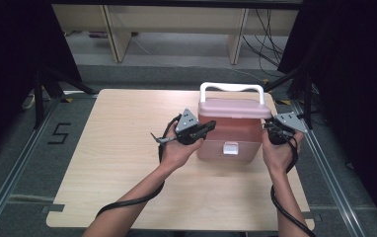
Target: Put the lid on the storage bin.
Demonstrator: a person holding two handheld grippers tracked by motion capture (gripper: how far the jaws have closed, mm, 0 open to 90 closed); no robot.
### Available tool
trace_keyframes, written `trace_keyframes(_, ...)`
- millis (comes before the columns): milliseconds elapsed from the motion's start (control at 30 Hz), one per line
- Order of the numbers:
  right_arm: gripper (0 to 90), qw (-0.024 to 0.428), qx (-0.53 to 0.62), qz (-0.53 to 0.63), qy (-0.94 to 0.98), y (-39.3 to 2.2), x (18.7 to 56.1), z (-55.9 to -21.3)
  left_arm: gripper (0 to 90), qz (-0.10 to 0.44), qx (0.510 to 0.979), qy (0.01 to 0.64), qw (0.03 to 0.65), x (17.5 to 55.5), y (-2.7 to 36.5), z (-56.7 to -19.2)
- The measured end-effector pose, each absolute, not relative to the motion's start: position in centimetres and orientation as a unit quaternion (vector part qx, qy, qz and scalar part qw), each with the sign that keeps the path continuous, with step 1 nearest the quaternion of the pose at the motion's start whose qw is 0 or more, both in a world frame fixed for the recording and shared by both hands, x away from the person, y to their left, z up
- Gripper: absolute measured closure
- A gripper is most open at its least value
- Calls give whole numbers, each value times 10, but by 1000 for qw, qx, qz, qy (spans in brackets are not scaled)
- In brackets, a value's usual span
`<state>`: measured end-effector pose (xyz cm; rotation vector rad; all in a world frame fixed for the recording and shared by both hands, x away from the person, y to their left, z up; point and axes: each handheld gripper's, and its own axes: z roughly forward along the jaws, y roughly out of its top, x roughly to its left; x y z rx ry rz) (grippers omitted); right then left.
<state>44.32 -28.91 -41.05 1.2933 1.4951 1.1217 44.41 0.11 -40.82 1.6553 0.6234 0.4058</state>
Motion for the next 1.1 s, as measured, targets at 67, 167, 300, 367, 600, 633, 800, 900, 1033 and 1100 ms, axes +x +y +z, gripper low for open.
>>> trace_keyframes(67,878,419,516,447,599,-289,442,-412,898,177,718,272,616,444,1,-409)
trace_keyframes(167,872,417,514,443,605,-291,441,-416,898,177,716,274,617,444,1,-409)
trace_keyframes(300,837,414,512,439,611,-293,441,-421,898,177,719,273,614,444,2,-409)
trace_keyframes(367,823,406,522,442,606,-292,439,-423,898,176,719,273,615,444,2,-409)
trace_keyframes(600,766,399,518,437,618,-297,426,-425,898,176,720,271,614,443,3,-410)
trace_keyframes(633,766,398,517,439,618,-298,423,-425,898,176,720,272,614,443,3,-410)
trace_keyframes(800,877,390,517,436,625,-306,407,-426,898,175,723,274,610,442,5,-412)
trace_keyframes(900,900,391,519,438,621,-311,397,-426,898,175,726,273,607,441,7,-413)
trace_keyframes(1033,900,392,526,431,620,-316,387,-427,898,174,727,274,605,440,8,-415)
trace_keyframes(1100,900,384,534,435,615,-317,384,-429,898,170,729,274,603,439,9,-416)
